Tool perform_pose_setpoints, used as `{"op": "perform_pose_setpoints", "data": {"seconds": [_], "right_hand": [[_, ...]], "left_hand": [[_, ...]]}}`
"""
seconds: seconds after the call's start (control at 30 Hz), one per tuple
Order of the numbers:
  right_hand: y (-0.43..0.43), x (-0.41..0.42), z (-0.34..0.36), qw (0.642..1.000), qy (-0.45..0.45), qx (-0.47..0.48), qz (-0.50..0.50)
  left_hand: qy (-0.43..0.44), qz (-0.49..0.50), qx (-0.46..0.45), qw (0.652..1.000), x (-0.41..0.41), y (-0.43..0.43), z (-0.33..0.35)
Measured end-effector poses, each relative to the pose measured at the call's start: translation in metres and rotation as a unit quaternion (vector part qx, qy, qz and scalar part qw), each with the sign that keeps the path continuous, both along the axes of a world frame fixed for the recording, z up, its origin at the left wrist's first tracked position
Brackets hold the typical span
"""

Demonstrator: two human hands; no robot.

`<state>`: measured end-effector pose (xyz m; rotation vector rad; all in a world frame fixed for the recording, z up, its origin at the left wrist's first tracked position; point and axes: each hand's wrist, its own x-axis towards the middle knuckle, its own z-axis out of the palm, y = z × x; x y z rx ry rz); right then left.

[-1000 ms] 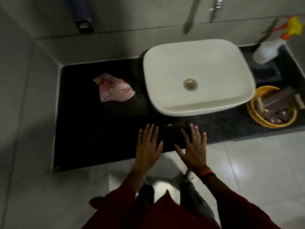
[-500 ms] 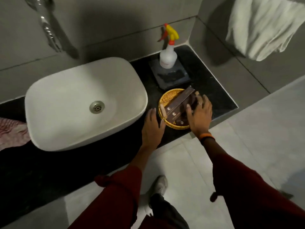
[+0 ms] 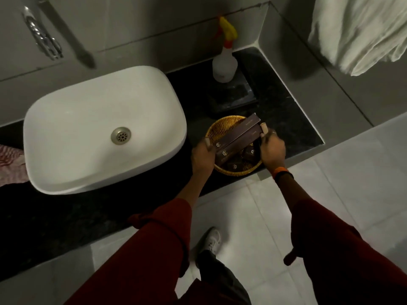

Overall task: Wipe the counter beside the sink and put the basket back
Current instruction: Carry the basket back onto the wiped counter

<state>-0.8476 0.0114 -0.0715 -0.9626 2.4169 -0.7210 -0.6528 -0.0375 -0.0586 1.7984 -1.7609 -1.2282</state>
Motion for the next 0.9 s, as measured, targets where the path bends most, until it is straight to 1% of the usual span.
{"op": "perform_pose_setpoints", "data": {"seconds": [0.1, 0.2, 0.37, 0.53, 0.63, 0.77, 0.9], "right_hand": [[0.026, 0.024, 0.007, 0.999, 0.001, -0.049, 0.014], [0.056, 0.065, 0.012, 0.995, -0.018, -0.094, 0.039], [0.079, 0.159, 0.010, 0.994, -0.045, -0.051, 0.082], [0.089, 0.279, 0.007, 0.981, -0.068, -0.067, 0.167], [0.079, 0.357, 0.006, 0.977, -0.081, -0.043, 0.194], [0.056, 0.461, 0.005, 0.958, -0.042, -0.026, 0.284], [0.030, 0.556, 0.005, 0.965, -0.083, -0.014, 0.249]], "left_hand": [[0.015, 0.016, -0.010, 1.000, 0.029, 0.022, 0.008], [0.003, 0.033, -0.020, 0.999, 0.073, 0.052, 0.010], [-0.037, 0.090, -0.001, 0.995, 0.173, 0.091, 0.013], [-0.061, 0.138, -0.010, 0.989, 0.296, 0.110, 0.019], [-0.063, 0.170, -0.014, 0.983, 0.375, 0.113, 0.017], [-0.076, 0.195, -0.022, 0.978, 0.481, 0.104, 0.012], [-0.090, 0.216, -0.020, 0.972, 0.575, 0.085, 0.007]]}}
